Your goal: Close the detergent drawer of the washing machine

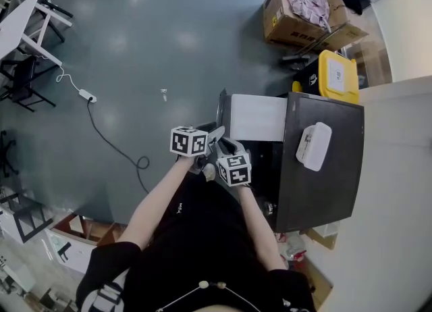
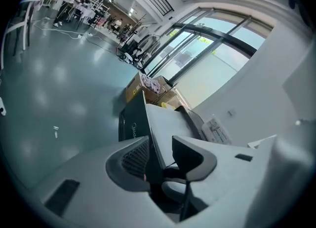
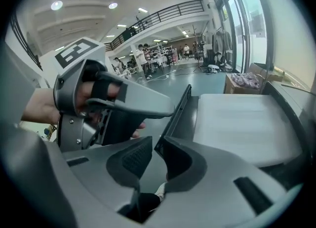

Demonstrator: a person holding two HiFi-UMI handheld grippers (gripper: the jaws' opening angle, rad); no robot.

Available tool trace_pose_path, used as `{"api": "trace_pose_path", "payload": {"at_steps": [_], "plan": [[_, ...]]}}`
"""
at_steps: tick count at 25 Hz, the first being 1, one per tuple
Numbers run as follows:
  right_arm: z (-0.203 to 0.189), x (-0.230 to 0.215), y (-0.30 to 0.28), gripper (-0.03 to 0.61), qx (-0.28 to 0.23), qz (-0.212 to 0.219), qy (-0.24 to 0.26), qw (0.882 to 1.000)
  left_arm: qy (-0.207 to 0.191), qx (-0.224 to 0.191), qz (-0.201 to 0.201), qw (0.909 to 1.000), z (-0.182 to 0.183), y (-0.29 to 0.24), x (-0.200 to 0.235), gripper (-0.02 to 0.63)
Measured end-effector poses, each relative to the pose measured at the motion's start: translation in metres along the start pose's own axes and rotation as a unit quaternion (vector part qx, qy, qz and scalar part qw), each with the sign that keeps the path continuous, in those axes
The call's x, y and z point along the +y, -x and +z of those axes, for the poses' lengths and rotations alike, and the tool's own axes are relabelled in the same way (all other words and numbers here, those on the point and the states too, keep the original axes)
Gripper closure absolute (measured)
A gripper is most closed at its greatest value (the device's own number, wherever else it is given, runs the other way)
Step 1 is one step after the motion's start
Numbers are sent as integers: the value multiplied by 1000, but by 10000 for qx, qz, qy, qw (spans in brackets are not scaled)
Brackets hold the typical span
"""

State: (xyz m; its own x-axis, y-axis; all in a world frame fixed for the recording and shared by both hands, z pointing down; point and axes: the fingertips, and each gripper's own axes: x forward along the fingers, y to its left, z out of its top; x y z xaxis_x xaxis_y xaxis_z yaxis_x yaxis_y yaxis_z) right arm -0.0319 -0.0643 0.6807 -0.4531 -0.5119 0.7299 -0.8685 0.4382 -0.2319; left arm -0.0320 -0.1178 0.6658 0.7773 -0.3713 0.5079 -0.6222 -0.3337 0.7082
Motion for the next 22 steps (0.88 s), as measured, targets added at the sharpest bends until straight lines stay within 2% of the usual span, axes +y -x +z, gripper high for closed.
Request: {"api": "trace_pose_path", "payload": {"at_steps": [8,15,22], "plan": [[0,-1,0,522,86,-127,128,9998,-36,326,-76,9994,-6,-17,2,466],[-4,-2,-1,518,218,-133,-10,9997,61,314,-141,9994,-6,-19,4,468],[-11,-2,-4,529,298,-70,90,9995,66,389,-46,9992,-6,-21,4,468]]}}
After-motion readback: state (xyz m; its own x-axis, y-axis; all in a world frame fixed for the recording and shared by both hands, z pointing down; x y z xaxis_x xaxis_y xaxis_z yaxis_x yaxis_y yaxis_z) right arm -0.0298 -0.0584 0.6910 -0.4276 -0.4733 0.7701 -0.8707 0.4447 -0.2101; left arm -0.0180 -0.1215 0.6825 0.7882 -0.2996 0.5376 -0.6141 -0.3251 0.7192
